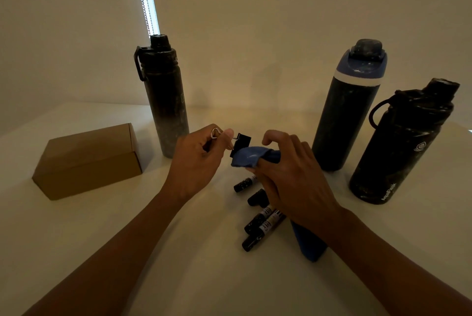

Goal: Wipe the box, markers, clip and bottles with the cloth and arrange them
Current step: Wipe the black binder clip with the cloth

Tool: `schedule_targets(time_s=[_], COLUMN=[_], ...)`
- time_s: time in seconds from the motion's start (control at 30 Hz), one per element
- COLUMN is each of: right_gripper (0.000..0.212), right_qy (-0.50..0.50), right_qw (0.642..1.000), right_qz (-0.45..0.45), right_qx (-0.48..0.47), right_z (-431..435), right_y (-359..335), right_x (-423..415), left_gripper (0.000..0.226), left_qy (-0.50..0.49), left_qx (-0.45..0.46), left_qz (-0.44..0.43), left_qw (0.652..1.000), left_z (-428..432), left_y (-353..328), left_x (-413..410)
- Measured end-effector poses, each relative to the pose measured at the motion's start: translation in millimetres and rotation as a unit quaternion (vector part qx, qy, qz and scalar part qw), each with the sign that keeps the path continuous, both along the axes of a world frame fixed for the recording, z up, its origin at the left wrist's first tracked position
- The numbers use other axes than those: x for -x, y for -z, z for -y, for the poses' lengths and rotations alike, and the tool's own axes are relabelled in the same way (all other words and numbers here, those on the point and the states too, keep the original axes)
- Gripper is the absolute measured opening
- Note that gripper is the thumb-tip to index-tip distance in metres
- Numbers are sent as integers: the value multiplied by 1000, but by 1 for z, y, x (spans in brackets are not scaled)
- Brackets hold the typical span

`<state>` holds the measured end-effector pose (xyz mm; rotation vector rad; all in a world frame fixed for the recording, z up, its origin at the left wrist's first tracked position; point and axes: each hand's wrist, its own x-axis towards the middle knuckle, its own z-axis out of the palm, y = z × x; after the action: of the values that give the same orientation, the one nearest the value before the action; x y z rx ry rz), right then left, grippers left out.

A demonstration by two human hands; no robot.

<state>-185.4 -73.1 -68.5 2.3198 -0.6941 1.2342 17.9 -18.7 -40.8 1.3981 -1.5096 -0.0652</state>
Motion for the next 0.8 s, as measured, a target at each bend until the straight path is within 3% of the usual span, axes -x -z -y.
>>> schedule_targets(time_s=[0.2,0.37,0.53,0.8], right_gripper=[37,36,56,64], right_qy=[-14,8,-6,-57], right_qw=[995,992,983,973], right_qz=[-84,9,70,80], right_qx=[-51,-125,-169,-210], right_z=[-2,0,-3,-1], right_y=[-7,-14,-15,-19], right_x=[16,23,21,25], left_gripper=[34,30,32,32], left_qy=[8,31,70,104], left_qx=[-6,-21,-30,-38], left_qz=[1,-15,-49,-73], left_qw=[1000,999,996,991], left_z=[-2,-4,-5,-6], left_y=[-2,-4,-5,-5], left_x=[1,4,7,10])
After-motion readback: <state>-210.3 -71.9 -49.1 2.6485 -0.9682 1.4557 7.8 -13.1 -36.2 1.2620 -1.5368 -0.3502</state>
